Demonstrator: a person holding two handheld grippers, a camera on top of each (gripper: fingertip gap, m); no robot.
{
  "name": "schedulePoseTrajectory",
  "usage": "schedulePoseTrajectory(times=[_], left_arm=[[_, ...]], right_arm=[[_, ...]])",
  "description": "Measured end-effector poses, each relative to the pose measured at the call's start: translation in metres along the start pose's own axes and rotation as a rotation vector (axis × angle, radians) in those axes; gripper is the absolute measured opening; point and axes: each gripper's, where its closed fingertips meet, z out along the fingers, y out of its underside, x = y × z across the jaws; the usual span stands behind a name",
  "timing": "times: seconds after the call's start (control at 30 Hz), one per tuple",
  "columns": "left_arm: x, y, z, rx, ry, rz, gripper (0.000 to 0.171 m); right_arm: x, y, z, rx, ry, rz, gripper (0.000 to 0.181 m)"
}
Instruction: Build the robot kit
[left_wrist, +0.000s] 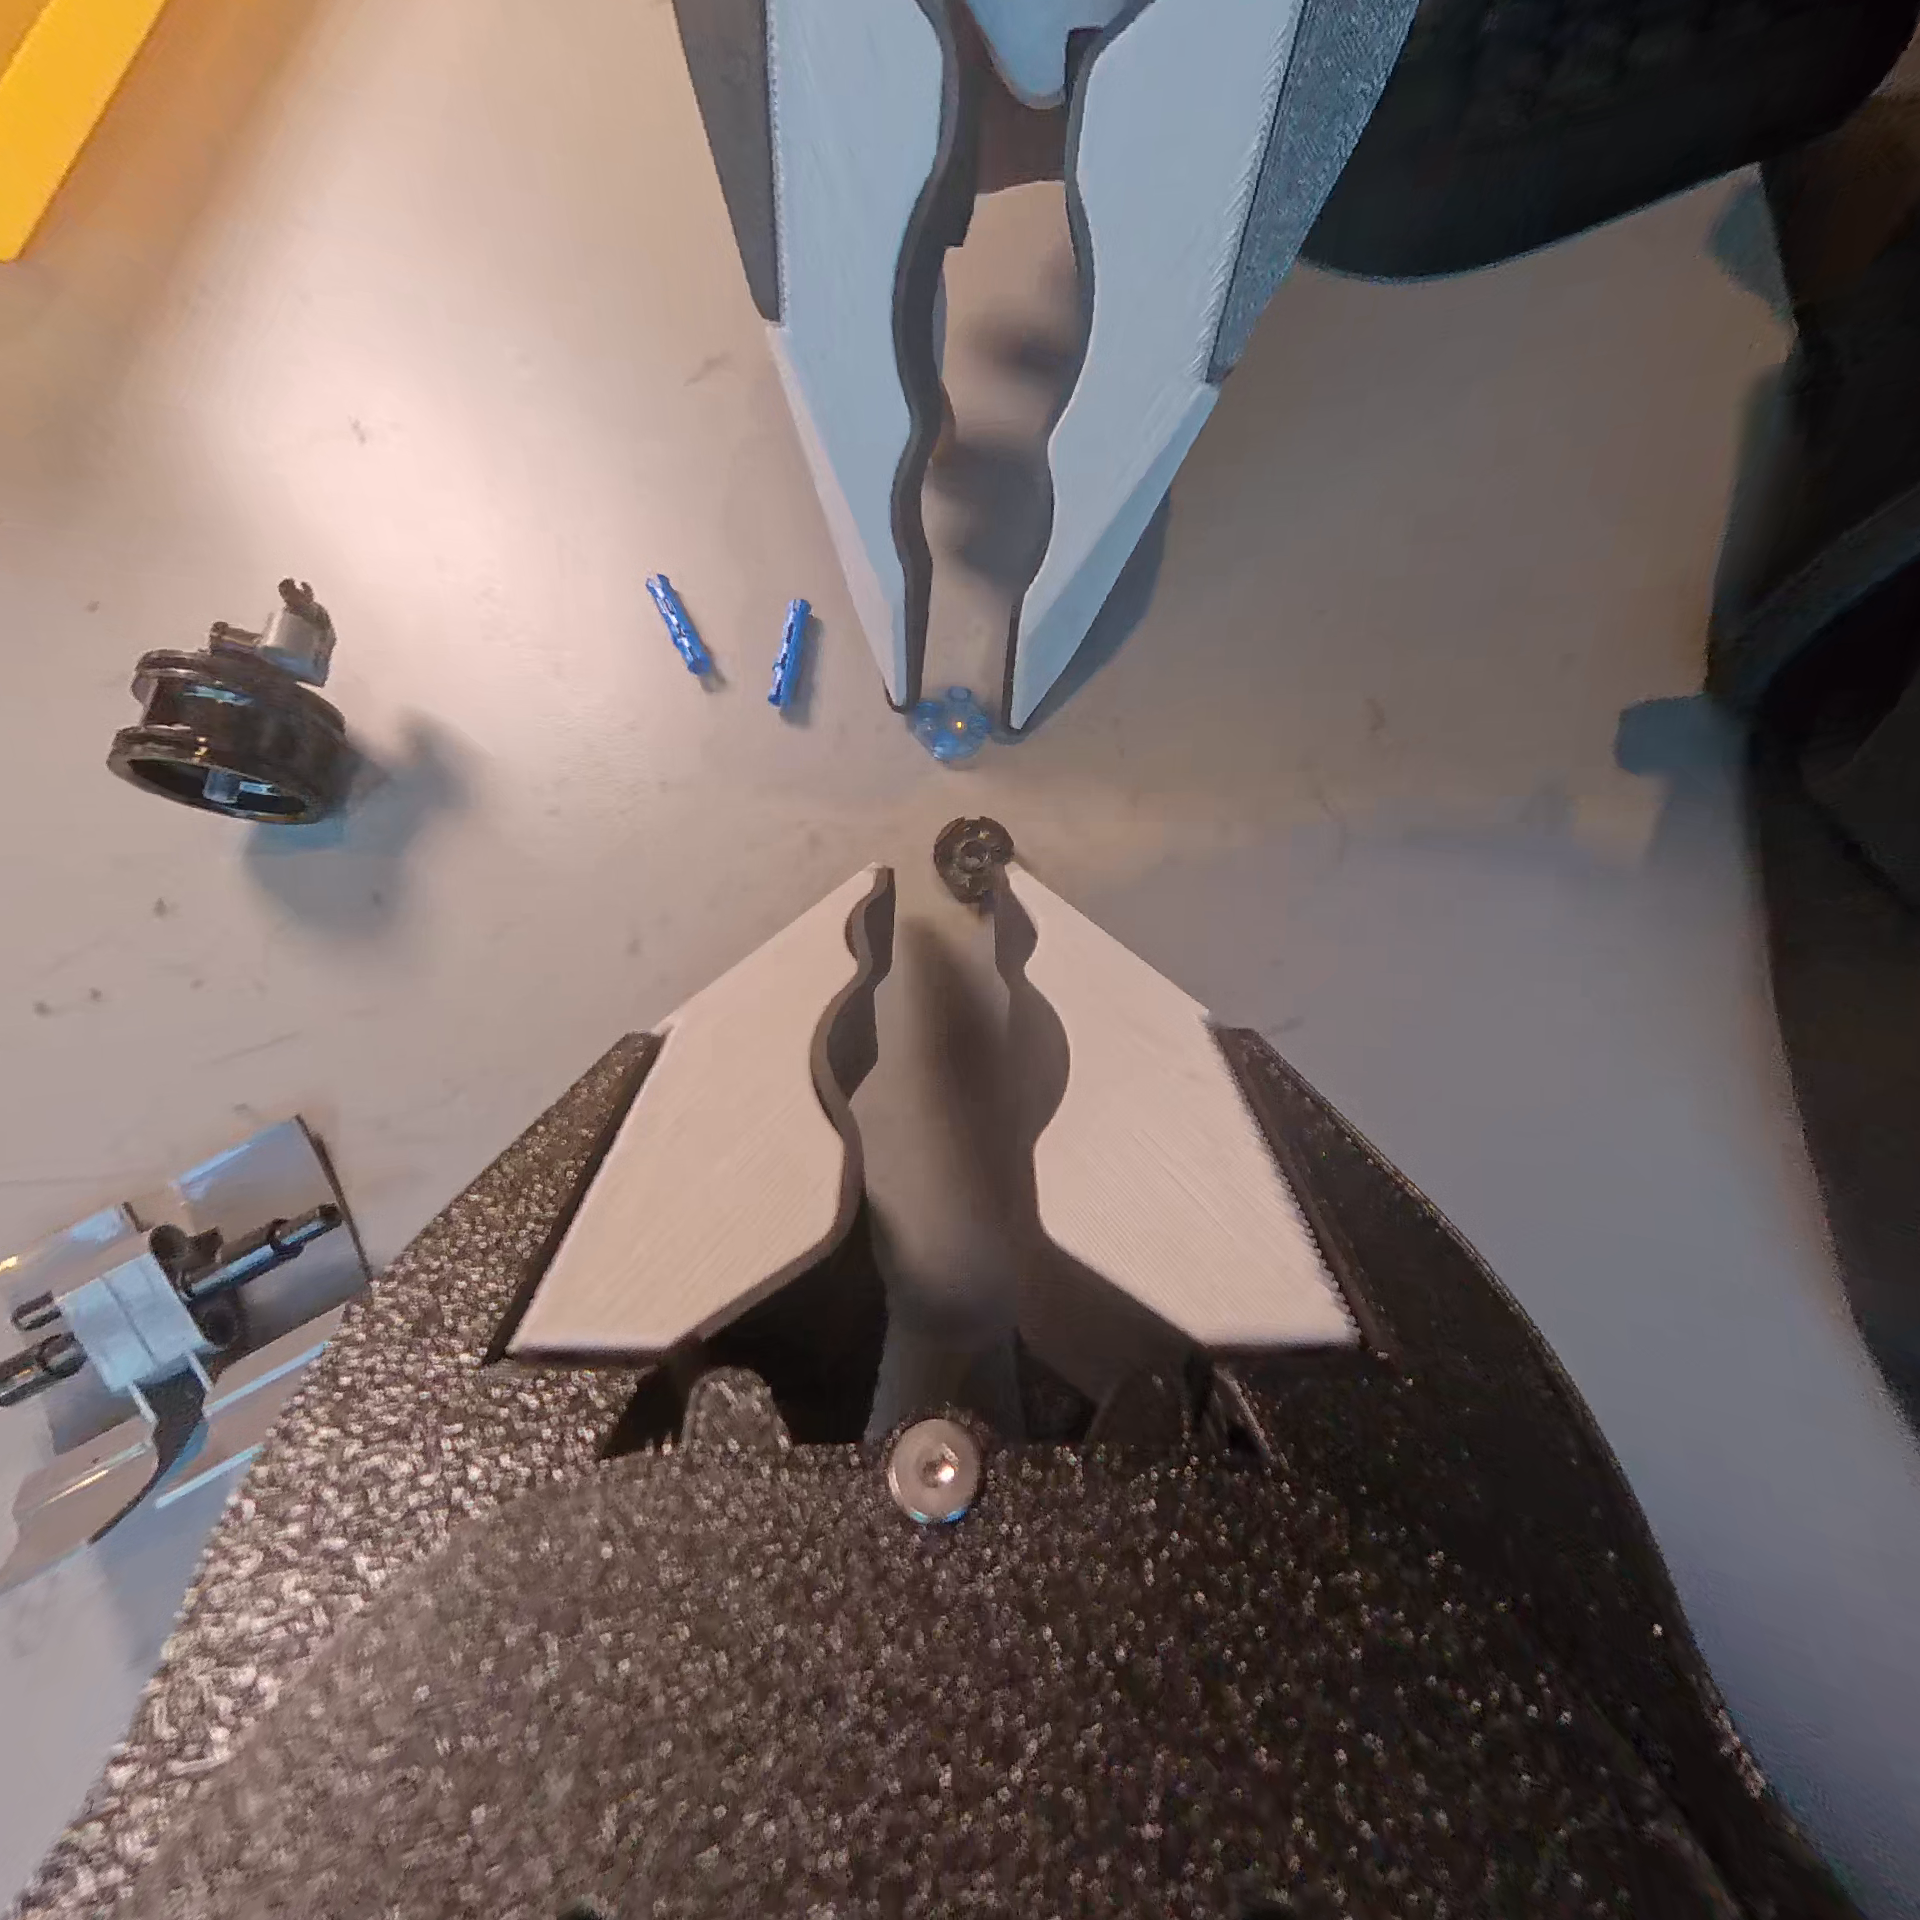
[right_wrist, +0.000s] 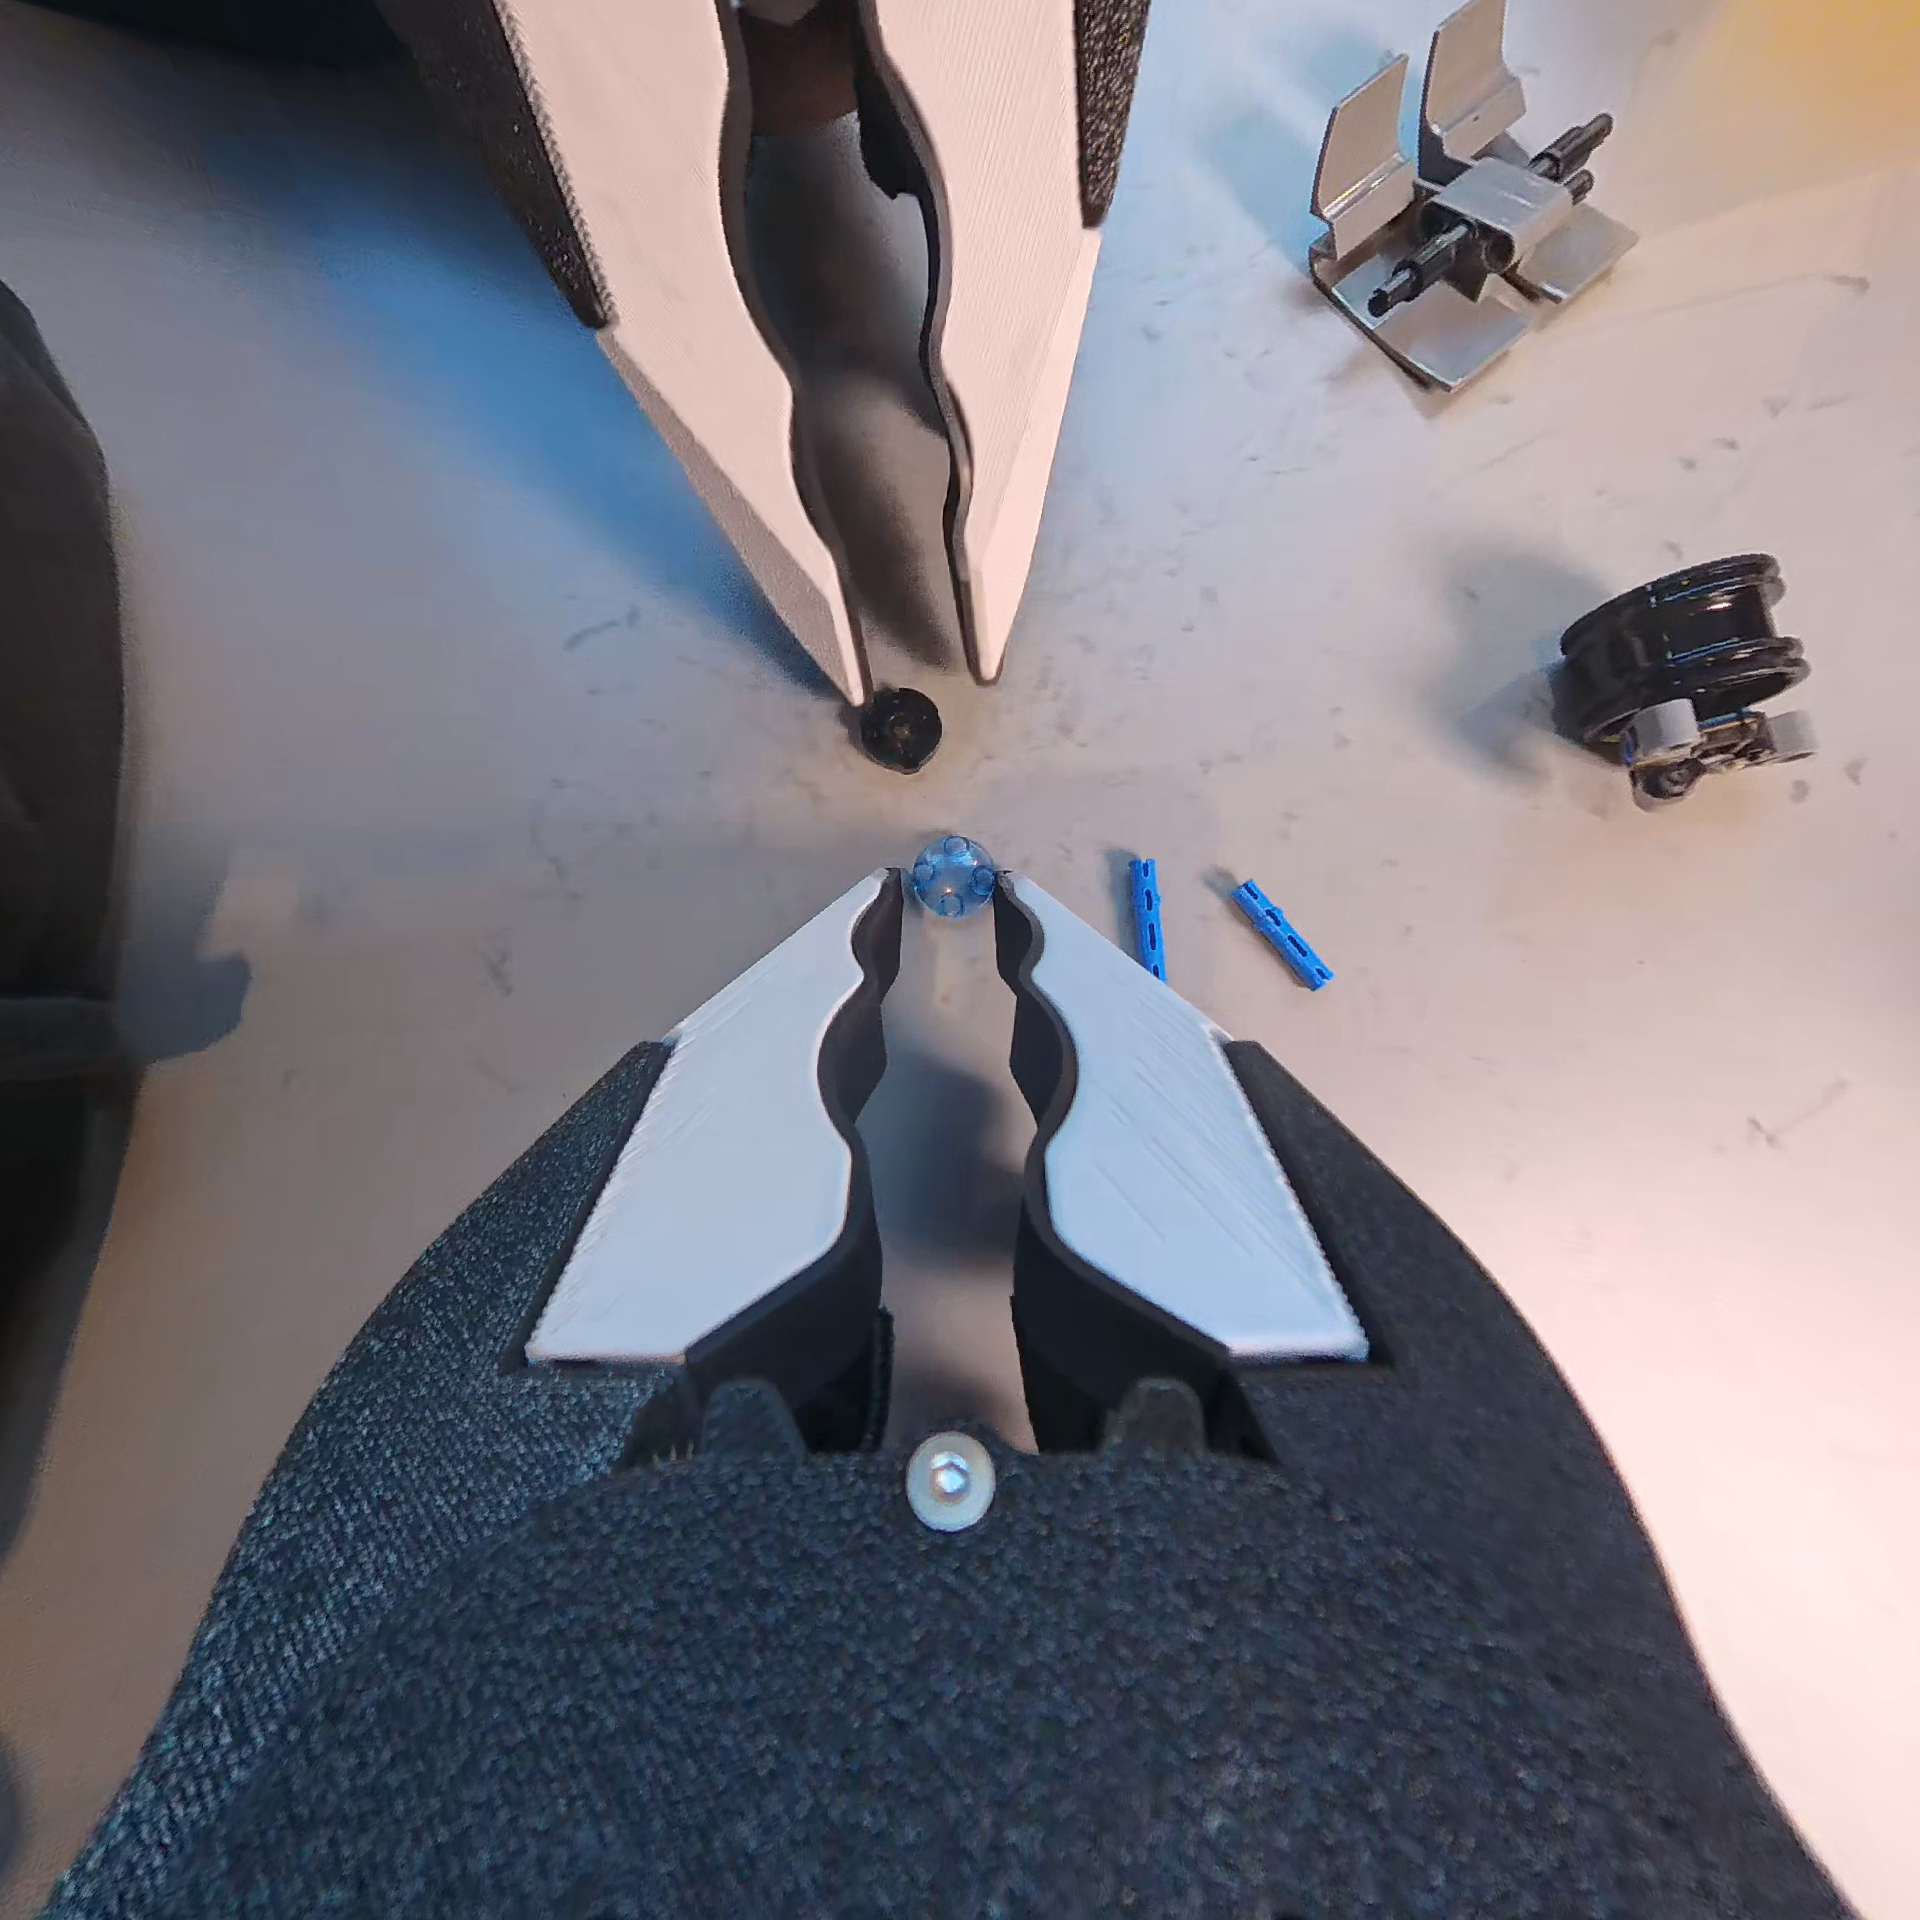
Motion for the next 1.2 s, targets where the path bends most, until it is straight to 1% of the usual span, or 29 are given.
schedulePoseTrajectory(times=[0.13, 0.27, 0.4, 0.5, 0.63, 0.7, 0.83, 0.93, 1.2], left_arm=[[0.003, 0.0, 0.003, -0.021, -0.016, 0.034, 0.013], [0.011, -0.002, 0.003, -0.021, 0.014, 0.047, 0.014], [0.011, -0.003, -0.003, -0.004, 0.032, 0.026, 0.015], [0.005, -0.001, -0.001, -0.011, 0.008, 0.027, 0.016], [0.011, 0.0, 0.002, -0.028, 0.018, 0.044, 0.016], [0.012, -0.001, 0.0, -0.019, 0.027, 0.037, 0.016], [0.006, 0.003, -0.004, -0.033, 0.012, 0.022, 0.017], [0.005, 0.003, -0.004, -0.035, 0.007, 0.027, 0.018], [0.006, 0.0, -0.002, -0.02, 0.002, 0.031, 0.017]], right_arm=[[0.0, -0.001, 0.002, -0.009, -0.014, -0.003, 0.018], [0.001, -0.001, 0.002, -0.015, -0.025, -0.001, 0.017], [0.0, -0.001, 0.002, -0.013, -0.02, -0.008, 0.016], [-0.001, -0.002, 0.002, -0.005, -0.021, -0.008, 0.015], [-0.005, -0.02, -0.001, 0.089, -0.029, 0.013, 0.015], [-0.009, -0.029, -0.001, 0.11, -0.031, 0.01, 0.015], [-0.011, -0.032, 0.007, 0.091, -0.012, 0.009, 0.015], [-0.01, -0.026, 0.012, 0.056, 0.002, 0.012, 0.015], [-0.012, -0.023, 0.014, 0.035, 0.002, 0.013, 0.016]])
